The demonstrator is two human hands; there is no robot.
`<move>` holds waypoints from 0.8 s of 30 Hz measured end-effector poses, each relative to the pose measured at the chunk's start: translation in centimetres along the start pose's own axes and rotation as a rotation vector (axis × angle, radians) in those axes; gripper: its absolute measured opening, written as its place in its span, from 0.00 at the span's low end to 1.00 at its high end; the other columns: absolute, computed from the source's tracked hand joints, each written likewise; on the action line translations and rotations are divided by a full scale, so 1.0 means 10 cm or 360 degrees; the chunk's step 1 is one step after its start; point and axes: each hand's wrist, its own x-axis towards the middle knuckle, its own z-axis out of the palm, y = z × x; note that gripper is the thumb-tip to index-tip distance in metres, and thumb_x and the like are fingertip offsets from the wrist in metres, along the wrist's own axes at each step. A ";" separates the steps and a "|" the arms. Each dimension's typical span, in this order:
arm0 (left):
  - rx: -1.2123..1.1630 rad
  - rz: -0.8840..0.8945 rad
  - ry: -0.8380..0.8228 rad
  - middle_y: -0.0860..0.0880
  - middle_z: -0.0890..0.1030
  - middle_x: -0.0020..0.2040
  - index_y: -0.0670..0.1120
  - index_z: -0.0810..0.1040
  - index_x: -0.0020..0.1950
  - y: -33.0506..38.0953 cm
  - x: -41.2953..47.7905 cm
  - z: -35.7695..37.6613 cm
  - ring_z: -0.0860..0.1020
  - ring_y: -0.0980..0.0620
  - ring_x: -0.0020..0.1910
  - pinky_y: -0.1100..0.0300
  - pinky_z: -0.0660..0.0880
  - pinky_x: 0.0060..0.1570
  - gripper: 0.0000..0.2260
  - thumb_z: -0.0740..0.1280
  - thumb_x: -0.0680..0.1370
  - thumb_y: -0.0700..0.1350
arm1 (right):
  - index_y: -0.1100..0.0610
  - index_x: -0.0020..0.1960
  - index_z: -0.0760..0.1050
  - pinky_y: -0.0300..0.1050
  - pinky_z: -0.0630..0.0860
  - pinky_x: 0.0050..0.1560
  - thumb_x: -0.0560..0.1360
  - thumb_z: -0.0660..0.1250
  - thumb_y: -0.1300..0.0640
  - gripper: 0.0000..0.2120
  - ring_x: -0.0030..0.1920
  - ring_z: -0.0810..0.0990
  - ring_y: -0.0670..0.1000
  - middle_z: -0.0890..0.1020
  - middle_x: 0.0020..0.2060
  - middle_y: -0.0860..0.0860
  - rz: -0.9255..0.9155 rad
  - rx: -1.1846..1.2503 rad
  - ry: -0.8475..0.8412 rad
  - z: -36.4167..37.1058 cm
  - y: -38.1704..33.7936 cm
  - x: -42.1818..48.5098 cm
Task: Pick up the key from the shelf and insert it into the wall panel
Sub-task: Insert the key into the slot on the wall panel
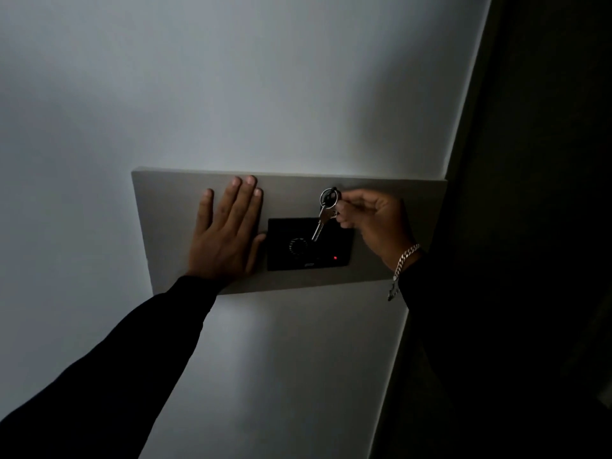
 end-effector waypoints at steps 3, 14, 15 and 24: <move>-0.0003 0.0015 0.0017 0.41 0.58 0.79 0.41 0.56 0.79 -0.01 0.00 0.00 0.53 0.43 0.79 0.38 0.52 0.76 0.29 0.54 0.81 0.54 | 0.64 0.49 0.80 0.36 0.78 0.31 0.71 0.70 0.65 0.07 0.28 0.80 0.45 0.82 0.33 0.56 0.0061 -0.0049 -0.0015 0.03 0.06 0.04; 0.0101 -0.0026 -0.0042 0.40 0.58 0.79 0.40 0.56 0.79 0.04 0.00 -0.01 0.53 0.42 0.80 0.38 0.52 0.76 0.30 0.53 0.81 0.55 | 0.61 0.47 0.82 0.34 0.72 0.33 0.67 0.74 0.60 0.10 0.25 0.74 0.39 0.79 0.32 0.50 -0.0112 -0.0490 -0.0065 -0.08 0.28 0.19; 0.0094 -0.0030 -0.0053 0.40 0.58 0.79 0.40 0.56 0.78 0.04 0.00 -0.02 0.53 0.42 0.80 0.37 0.52 0.76 0.30 0.53 0.81 0.55 | 0.61 0.49 0.81 0.33 0.72 0.33 0.67 0.75 0.60 0.12 0.26 0.74 0.40 0.79 0.33 0.50 -0.0159 -0.0525 -0.0081 -0.10 0.25 0.19; 0.0085 -0.0147 -0.0007 0.39 0.55 0.80 0.39 0.55 0.78 0.06 0.28 -0.10 0.50 0.42 0.80 0.38 0.49 0.76 0.30 0.53 0.81 0.55 | 0.64 0.42 0.83 0.27 0.66 0.42 0.68 0.71 0.65 0.05 0.35 0.76 0.48 0.81 0.40 0.58 -0.0996 -0.0977 -0.0377 -0.01 -0.12 0.31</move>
